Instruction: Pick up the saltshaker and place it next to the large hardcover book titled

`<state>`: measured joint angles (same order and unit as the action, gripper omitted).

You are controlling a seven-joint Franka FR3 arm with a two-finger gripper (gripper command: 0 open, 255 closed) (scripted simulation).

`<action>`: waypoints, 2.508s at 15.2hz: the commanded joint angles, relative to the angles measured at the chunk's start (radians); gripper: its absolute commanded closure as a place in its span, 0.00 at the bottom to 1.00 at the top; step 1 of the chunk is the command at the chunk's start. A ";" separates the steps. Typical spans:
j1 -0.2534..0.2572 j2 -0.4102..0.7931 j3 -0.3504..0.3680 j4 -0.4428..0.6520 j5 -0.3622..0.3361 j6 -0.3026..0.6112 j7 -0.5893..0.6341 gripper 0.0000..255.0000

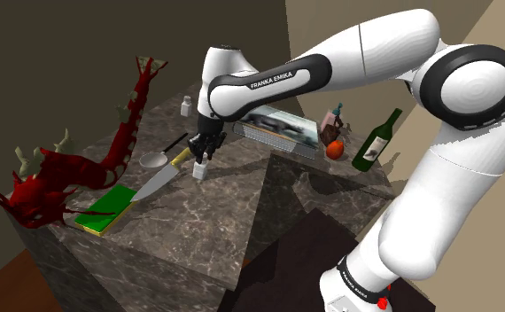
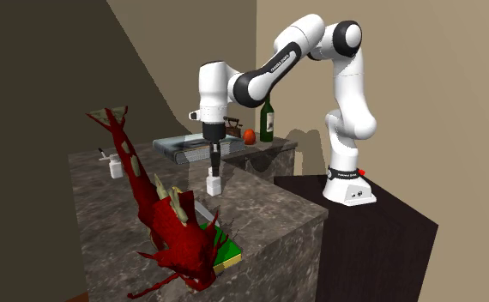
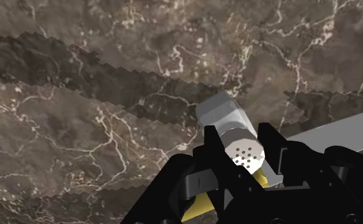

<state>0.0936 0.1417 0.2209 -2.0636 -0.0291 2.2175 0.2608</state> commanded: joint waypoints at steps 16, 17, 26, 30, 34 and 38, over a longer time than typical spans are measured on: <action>-0.003 -0.067 0.002 0.086 0.019 -0.151 -0.012 1.00; -0.003 -0.071 0.002 0.094 0.020 -0.163 -0.013 1.00; -0.005 -0.101 0.002 0.181 0.028 -0.279 -0.018 1.00; -0.005 -0.108 0.002 0.226 0.030 -0.332 -0.019 1.00; -0.005 -0.112 0.002 0.275 0.031 -0.385 -0.019 1.00; -0.029 -0.149 -0.021 0.248 0.039 -0.394 -0.067 1.00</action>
<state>0.0733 0.0066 0.2084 -1.7953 0.0070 1.8176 0.2117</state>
